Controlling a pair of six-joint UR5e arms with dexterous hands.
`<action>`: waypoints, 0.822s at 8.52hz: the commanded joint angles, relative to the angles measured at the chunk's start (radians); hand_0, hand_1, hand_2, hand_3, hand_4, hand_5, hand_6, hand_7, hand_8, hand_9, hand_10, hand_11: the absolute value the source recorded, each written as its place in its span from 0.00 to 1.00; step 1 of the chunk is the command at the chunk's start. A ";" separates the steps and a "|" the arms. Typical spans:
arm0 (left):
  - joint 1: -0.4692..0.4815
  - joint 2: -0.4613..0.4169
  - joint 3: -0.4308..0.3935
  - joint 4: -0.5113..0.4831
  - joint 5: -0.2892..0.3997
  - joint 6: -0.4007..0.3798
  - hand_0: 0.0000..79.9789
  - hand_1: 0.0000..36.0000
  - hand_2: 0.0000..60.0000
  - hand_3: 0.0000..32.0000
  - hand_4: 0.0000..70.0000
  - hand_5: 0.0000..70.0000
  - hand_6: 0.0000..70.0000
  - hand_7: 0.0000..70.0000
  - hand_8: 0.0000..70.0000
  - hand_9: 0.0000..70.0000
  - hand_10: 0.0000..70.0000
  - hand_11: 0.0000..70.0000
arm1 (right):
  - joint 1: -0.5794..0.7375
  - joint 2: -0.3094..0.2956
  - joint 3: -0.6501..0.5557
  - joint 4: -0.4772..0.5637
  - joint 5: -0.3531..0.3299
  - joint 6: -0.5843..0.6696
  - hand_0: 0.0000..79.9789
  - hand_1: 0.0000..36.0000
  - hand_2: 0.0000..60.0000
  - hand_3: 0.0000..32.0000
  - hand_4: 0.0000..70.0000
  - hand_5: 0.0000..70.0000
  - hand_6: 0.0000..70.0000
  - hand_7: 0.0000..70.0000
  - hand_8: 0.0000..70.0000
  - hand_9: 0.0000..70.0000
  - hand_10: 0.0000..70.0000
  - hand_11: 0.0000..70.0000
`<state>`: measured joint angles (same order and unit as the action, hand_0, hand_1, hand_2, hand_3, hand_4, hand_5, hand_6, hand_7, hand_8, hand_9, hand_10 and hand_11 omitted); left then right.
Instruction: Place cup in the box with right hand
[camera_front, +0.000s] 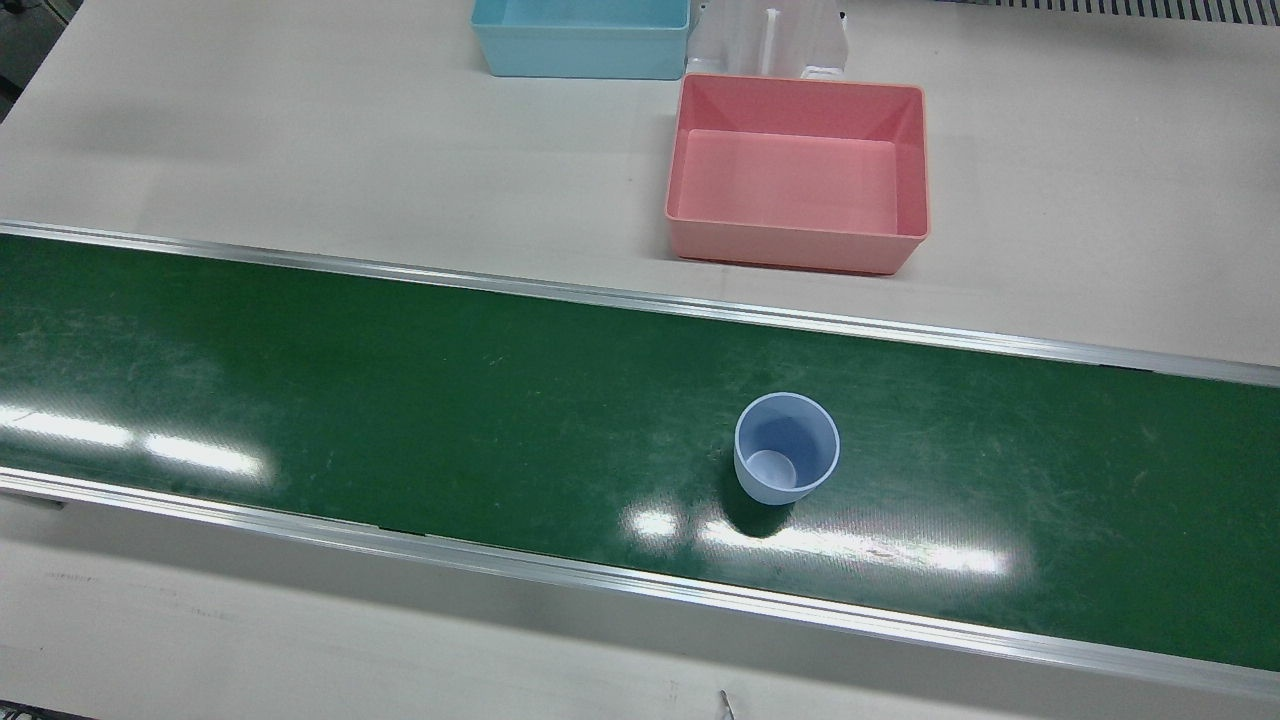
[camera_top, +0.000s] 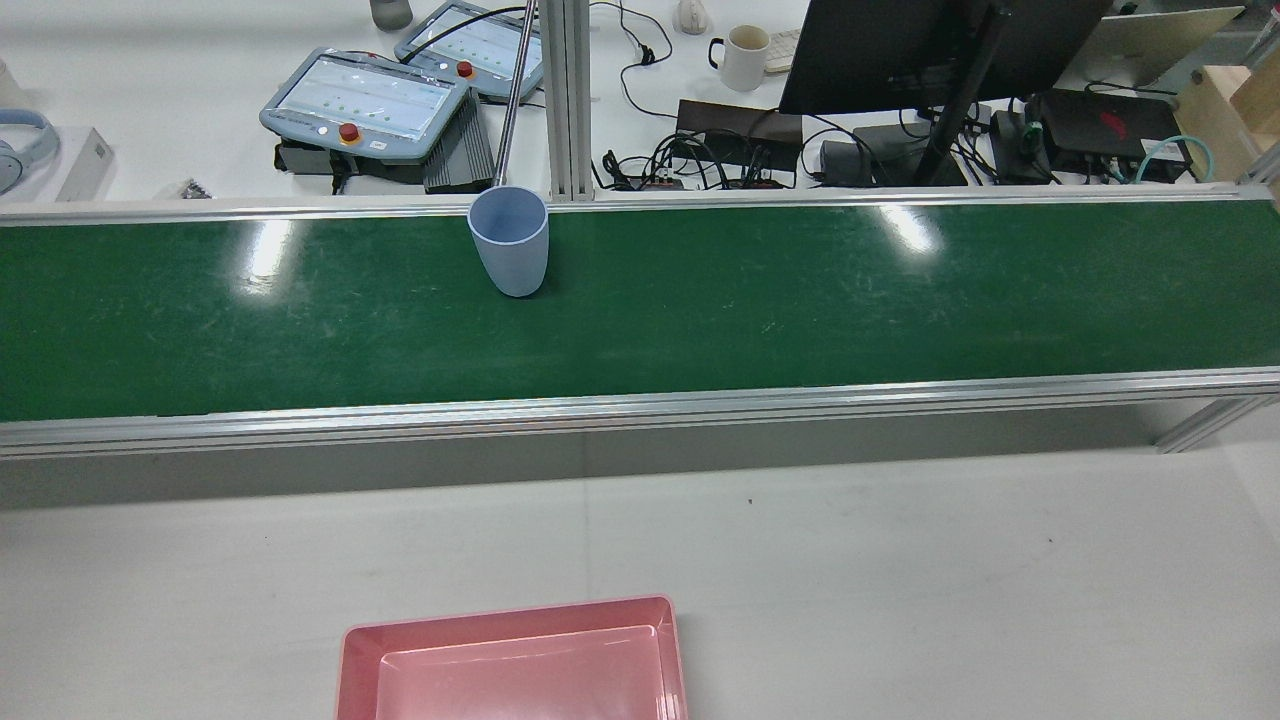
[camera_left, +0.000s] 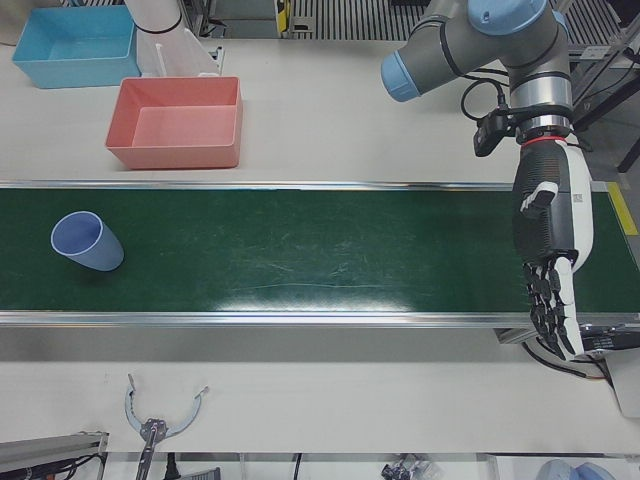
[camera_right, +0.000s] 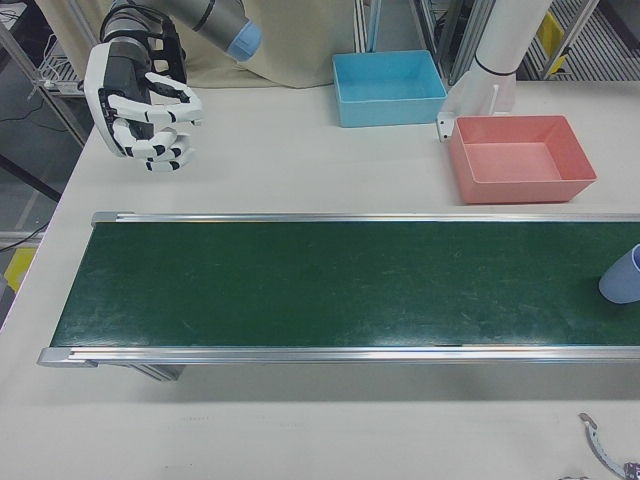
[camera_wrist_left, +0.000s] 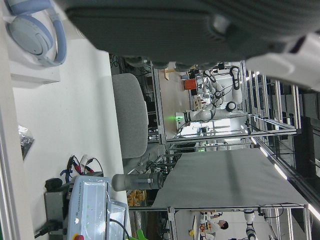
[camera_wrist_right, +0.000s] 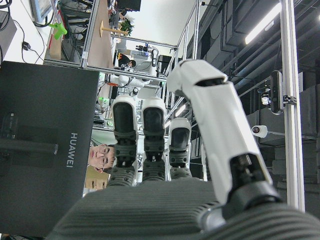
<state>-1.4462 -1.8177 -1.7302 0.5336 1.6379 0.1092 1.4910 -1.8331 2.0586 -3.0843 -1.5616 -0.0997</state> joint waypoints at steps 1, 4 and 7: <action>0.000 0.000 0.000 -0.001 0.000 0.000 0.00 0.00 0.00 0.00 0.00 0.00 0.00 0.00 0.00 0.00 0.00 0.00 | 0.000 0.000 0.000 -0.001 0.000 0.000 1.00 1.00 0.60 0.00 0.47 0.30 0.32 1.00 0.64 0.82 0.50 0.74; 0.001 0.000 0.001 -0.001 -0.001 0.000 0.00 0.00 0.00 0.00 0.00 0.00 0.00 0.00 0.00 0.00 0.00 0.00 | 0.000 0.000 0.000 -0.001 0.000 0.000 1.00 1.00 0.60 0.00 0.47 0.30 0.32 1.00 0.64 0.82 0.50 0.75; 0.001 0.000 0.001 -0.001 0.000 0.000 0.00 0.00 0.00 0.00 0.00 0.00 0.00 0.00 0.00 0.00 0.00 0.00 | 0.000 0.000 0.000 -0.001 0.000 0.000 1.00 1.00 0.60 0.00 0.46 0.30 0.32 1.00 0.64 0.82 0.50 0.75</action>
<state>-1.4455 -1.8178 -1.7297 0.5323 1.6373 0.1089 1.4910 -1.8331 2.0593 -3.0848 -1.5616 -0.0997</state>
